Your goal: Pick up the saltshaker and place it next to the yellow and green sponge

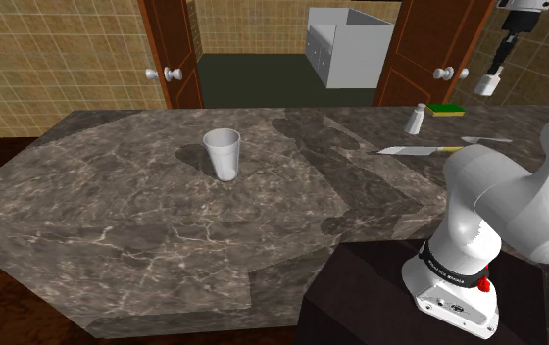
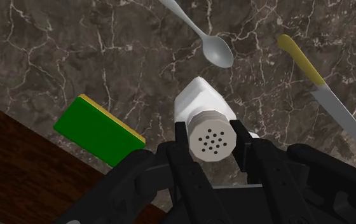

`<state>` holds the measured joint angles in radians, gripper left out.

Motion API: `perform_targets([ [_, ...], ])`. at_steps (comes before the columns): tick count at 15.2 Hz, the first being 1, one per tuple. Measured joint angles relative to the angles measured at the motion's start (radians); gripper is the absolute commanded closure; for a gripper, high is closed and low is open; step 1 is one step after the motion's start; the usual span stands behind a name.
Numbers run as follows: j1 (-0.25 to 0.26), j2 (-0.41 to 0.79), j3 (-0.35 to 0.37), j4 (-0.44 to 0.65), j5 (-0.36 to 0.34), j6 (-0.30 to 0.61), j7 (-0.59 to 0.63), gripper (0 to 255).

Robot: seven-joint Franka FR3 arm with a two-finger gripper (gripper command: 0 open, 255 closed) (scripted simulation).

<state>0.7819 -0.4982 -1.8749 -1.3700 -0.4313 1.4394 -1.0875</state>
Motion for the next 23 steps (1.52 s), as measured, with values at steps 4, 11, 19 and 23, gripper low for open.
perform_targets([
  [4,-0.035,0.004,0.009,-0.075,0.003,0.062,0.005,255],
  [11,-0.066,-0.004,0.008,-0.173,-0.007,0.152,0.015,255],
  [19,-0.089,-0.019,-0.001,-0.276,-0.026,0.251,0.031,255],
  [23,-0.086,-0.034,-0.014,-0.312,-0.042,0.293,0.041,255],
])
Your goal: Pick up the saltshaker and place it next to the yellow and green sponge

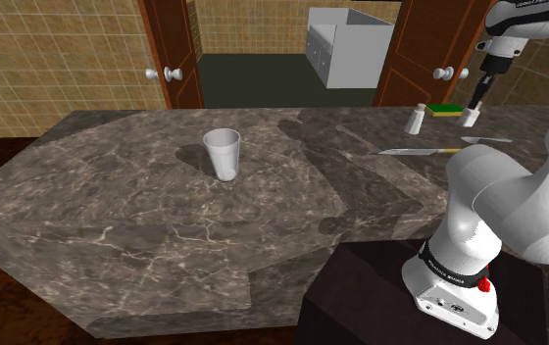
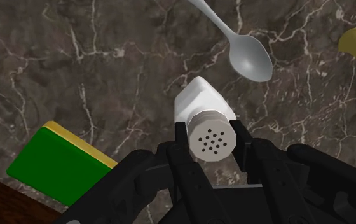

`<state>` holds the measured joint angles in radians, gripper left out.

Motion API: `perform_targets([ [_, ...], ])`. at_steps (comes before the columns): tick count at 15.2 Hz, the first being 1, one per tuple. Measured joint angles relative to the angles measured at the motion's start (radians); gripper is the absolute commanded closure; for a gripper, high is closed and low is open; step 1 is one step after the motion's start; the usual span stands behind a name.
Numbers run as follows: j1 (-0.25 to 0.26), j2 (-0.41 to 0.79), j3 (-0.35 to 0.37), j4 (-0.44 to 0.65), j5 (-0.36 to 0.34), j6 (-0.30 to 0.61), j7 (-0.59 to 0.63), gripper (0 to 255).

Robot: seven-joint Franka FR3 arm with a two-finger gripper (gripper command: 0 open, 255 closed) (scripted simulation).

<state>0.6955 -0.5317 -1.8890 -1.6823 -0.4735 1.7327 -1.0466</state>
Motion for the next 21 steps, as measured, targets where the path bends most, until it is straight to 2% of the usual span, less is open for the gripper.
perform_targets([
  [8,-0.002,-0.008,-0.007,-0.028,-0.01,0.03,0.006,255],
  [9,-0.002,-0.008,-0.007,-0.028,-0.01,0.03,0.006,0],
  [15,-0.002,-0.008,-0.007,-0.028,-0.01,0.03,0.006,0],
  [21,0.022,0.009,0.005,0.087,0.015,-0.08,-0.015,0],
])
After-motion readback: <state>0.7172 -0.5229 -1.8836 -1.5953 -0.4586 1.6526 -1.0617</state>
